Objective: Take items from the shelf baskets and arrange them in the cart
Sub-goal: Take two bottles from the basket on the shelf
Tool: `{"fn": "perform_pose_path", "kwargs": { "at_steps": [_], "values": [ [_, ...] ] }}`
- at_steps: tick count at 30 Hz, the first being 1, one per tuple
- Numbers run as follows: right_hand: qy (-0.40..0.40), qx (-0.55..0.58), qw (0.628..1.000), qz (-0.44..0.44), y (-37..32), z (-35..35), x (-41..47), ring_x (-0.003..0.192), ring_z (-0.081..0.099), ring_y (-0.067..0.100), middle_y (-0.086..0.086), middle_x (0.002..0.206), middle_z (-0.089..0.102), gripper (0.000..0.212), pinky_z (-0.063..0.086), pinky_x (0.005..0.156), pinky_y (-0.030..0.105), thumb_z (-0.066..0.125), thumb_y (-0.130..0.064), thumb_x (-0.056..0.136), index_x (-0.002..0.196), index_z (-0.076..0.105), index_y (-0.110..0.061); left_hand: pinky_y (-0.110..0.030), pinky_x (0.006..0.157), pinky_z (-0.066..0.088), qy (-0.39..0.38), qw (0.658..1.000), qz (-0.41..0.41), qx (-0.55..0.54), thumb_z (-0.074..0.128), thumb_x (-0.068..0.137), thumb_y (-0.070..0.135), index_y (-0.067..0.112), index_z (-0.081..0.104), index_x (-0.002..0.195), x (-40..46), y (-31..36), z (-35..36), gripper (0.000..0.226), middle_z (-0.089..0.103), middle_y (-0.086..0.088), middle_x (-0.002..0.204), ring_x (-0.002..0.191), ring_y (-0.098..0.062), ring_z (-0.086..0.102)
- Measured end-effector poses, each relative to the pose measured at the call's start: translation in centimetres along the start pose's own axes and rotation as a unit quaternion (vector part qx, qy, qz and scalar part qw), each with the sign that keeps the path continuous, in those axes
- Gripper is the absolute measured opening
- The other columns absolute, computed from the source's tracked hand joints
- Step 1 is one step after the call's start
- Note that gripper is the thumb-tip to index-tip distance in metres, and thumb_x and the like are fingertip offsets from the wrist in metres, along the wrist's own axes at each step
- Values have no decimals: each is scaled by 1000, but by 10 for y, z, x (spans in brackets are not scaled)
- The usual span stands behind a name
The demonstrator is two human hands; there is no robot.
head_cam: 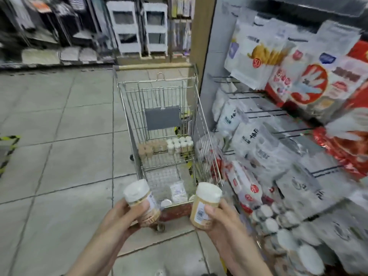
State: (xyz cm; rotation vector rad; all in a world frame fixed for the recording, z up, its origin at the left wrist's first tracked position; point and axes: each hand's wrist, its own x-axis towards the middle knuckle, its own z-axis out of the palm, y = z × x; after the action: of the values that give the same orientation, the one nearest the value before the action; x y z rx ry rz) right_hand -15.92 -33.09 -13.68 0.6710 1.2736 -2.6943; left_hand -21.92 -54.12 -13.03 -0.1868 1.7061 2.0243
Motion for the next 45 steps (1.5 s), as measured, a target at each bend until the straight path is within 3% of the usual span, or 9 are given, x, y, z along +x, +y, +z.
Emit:
{"fn": "perform_pose_path", "kwargs": {
  "at_steps": [11,15,20,26,33,35,38,42,45],
  "values": [
    [77,-53,995,43,-7,7,133,95,69,22,11,109,71,55,57,75,31,72,-12,63,117,62,-10,-39,91,51,55,997,-50,30,67,75,30,18,63,113,123,22,-16,41,73,-1,104,97,-19,69],
    [82,-72,991,72,-22,9,193,100,66,25,9,109,71,57,50,94,45,73,-14,63,119,62,-12,-36,87,52,89,993,-73,20,71,67,32,20,62,113,172,29,-17,48,73,1,102,96,-18,70],
    [79,-131,983,106,-39,1,274,112,63,23,3,115,70,69,42,106,45,81,-21,56,122,59,-20,-26,78,49,134,984,-102,55,73,78,16,25,62,107,248,27,-21,33,74,5,97,95,-11,67],
    [148,-237,955,100,-24,-34,385,107,61,14,-5,115,67,62,47,92,32,81,-22,61,118,59,-27,-22,81,45,141,974,-126,123,76,79,14,21,55,123,357,-11,-4,50,67,3,111,101,-11,62],
    [167,-313,930,97,35,-92,510,102,59,14,-1,112,64,53,44,87,21,76,2,75,120,53,-17,-39,98,45,179,949,-150,212,77,78,12,12,50,133,479,-92,4,62,62,1,119,103,-13,54],
    [171,-323,926,90,53,-105,539,97,58,7,-10,105,63,50,42,71,7,77,1,75,113,54,-22,-34,94,47,177,948,-146,221,77,77,13,15,52,131,506,-116,0,59,63,2,118,106,-14,56],
    [167,-364,911,94,79,-122,573,97,58,6,-12,104,64,49,40,73,9,78,-2,75,116,58,-20,-15,74,45,170,949,-142,225,78,77,20,19,55,127,543,-146,-3,55,62,8,111,108,-15,56],
    [176,-366,909,94,106,-140,612,105,62,17,6,114,68,47,48,85,18,75,4,77,120,62,-9,-23,76,38,182,939,-160,246,79,76,24,24,56,125,583,-177,-4,54,61,8,111,99,-9,53],
    [183,-360,911,84,118,-151,634,97,61,-3,-8,107,70,45,46,71,7,75,0,77,110,63,-27,-16,64,37,183,931,-162,272,78,77,18,23,56,126,605,-195,-4,55,61,10,112,97,-5,50]
  ]
}}
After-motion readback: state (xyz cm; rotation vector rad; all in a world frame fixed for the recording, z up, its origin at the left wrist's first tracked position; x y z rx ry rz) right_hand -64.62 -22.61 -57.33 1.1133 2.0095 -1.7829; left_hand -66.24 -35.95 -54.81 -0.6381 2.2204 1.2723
